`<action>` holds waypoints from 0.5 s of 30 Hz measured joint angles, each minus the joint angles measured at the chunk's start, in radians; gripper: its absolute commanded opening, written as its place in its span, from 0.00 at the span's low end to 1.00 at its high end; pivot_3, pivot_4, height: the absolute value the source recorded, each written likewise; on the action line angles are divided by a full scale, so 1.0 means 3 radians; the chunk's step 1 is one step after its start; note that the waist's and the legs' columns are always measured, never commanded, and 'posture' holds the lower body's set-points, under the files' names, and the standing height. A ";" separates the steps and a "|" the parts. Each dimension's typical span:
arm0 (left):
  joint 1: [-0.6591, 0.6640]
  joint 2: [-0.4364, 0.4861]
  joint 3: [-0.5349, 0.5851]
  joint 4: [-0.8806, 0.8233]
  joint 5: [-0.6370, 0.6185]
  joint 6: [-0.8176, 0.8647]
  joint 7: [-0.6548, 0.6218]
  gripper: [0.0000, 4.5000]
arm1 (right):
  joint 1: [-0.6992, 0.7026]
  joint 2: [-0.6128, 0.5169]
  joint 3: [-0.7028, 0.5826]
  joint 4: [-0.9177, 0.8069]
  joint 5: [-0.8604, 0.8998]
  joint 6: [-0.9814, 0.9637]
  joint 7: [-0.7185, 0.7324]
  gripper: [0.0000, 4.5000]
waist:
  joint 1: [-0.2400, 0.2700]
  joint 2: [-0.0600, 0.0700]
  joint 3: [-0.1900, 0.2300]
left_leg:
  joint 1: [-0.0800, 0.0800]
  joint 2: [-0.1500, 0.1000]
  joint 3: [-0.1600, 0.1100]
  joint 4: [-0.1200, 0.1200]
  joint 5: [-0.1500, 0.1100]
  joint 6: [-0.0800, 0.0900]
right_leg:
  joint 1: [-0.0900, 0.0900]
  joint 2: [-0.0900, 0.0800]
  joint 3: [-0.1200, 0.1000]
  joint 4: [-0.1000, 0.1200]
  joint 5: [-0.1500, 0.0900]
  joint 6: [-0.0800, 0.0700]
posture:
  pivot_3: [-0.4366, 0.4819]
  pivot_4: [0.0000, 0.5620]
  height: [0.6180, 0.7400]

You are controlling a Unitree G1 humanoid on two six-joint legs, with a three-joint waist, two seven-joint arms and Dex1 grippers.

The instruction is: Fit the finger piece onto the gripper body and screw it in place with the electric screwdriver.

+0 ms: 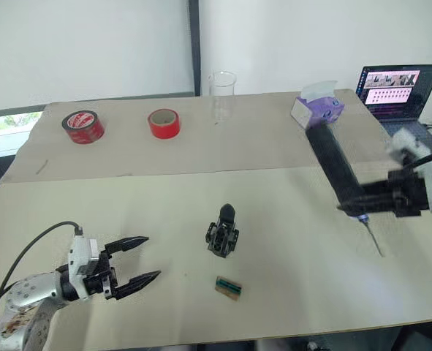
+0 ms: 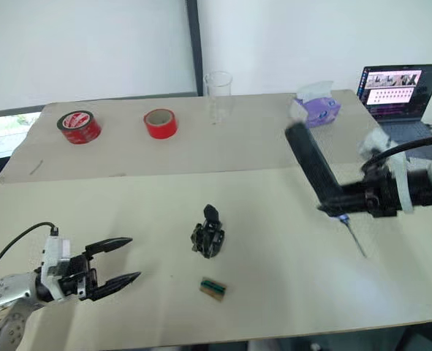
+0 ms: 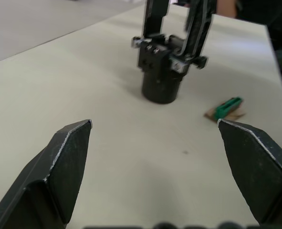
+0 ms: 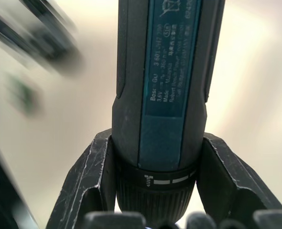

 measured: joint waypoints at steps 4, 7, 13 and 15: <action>0.0087 -0.0027 0.0036 -0.0046 -0.0003 -0.0004 -0.0028 0.99 | -0.0051 0.0270 0.0416 0.0243 -0.0512 -0.0025 0.0020 0.43 | -0.0036 0.0006 0.0006 | -0.0003 0.0000 0.0020 -0.0001 0.0008 -0.0013 | -0.0016 0.0005 -0.0003 0.0010 0.0002 -0.0001 | 0.48 0.27 1.00; 0.0027 -0.0068 0.0036 -0.0047 0.0034 -0.0023 -0.0016 0.99 | -0.0150 0.0496 0.0581 0.0503 -0.0809 -0.0152 0.0031 0.43 | -0.0034 0.0006 0.0011 | -0.0003 -0.0001 0.0022 0.0000 0.0013 -0.0003 | -0.0013 0.0009 -0.0003 0.0006 0.0020 -0.0001 | 0.48 0.27 1.00; -0.0014 -0.0067 0.0044 -0.0025 0.0163 -0.0147 -0.0062 1.00 | -0.0279 0.0653 0.0668 0.0913 -0.1230 -0.0447 0.0220 0.54 | -0.0012 0.0003 0.0014 | 0.0020 0.0001 0.0024 0.0007 0.0021 -0.0001 | 0.0018 0.0015 -0.0009 0.0002 0.0033 -0.0004 | 0.48 0.27 1.00; -0.0022 -0.0046 0.0052 0.0011 0.0172 -0.0131 -0.0079 1.00 | -0.0326 0.0728 0.0647 0.1033 -0.1274 -0.0534 0.0260 0.72 | -0.0015 -0.0004 0.0013 | 0.0024 0.0002 0.0024 0.0008 0.0021 -0.0001 | 0.0020 0.0026 -0.0009 0.0002 0.0033 -0.0003 | 0.48 0.27 1.00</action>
